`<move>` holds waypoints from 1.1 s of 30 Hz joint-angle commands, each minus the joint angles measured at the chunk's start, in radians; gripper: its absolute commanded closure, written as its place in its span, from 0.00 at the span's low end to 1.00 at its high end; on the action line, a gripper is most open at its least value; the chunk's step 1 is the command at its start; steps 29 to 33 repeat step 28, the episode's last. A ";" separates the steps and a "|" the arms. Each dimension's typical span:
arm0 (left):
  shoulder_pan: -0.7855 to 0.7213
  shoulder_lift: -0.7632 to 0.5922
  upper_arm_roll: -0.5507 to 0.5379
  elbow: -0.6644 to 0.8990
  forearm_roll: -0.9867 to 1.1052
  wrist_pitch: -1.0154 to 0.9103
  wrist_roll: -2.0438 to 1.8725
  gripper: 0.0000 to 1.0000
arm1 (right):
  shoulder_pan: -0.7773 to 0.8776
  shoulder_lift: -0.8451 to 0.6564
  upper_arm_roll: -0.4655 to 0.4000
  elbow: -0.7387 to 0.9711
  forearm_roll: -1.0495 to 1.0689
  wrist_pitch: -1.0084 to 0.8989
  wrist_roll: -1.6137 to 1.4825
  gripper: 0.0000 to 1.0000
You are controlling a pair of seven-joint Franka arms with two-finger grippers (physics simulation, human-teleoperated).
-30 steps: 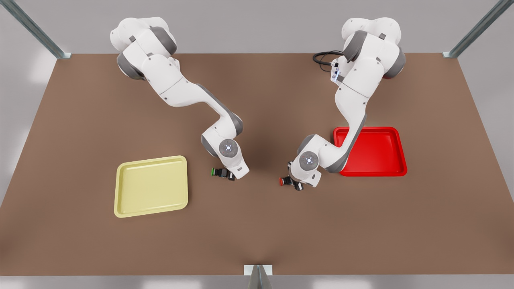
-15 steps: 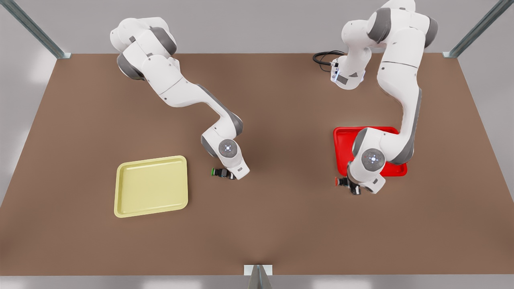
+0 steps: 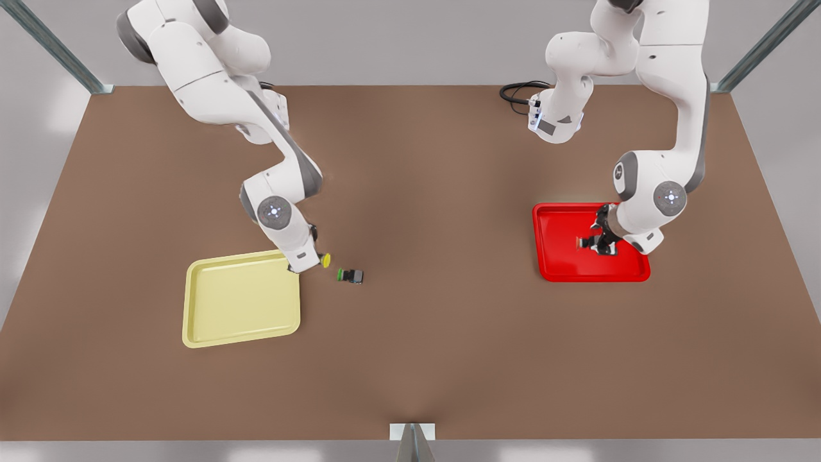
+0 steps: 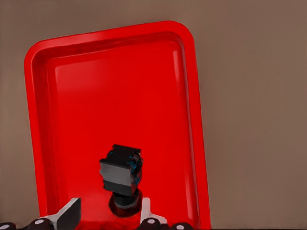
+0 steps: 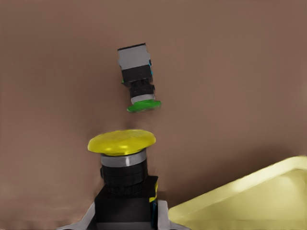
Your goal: Place the switches on the corresponding trays according to their colors
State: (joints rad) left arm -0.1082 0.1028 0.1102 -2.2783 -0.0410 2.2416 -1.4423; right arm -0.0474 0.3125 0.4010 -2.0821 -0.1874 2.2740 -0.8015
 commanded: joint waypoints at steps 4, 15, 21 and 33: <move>0.005 0.018 -0.007 0.124 0.009 -0.086 0.030 0.00 | -0.243 -0.004 -0.025 -0.070 -0.043 0.042 -0.104 0.48; 0.005 -0.037 -0.104 0.731 0.033 -0.639 1.534 0.00 | -0.246 -0.108 -0.036 0.060 0.135 -0.167 0.005 0.00; 0.004 -0.040 -0.115 0.731 0.043 -0.646 1.525 0.00 | 0.222 -0.549 -0.386 0.269 0.065 -0.574 0.947 0.00; 0.005 -0.052 -0.112 0.737 0.044 -0.749 1.521 0.00 | 0.225 -0.553 -0.409 0.269 0.069 -0.608 0.946 0.00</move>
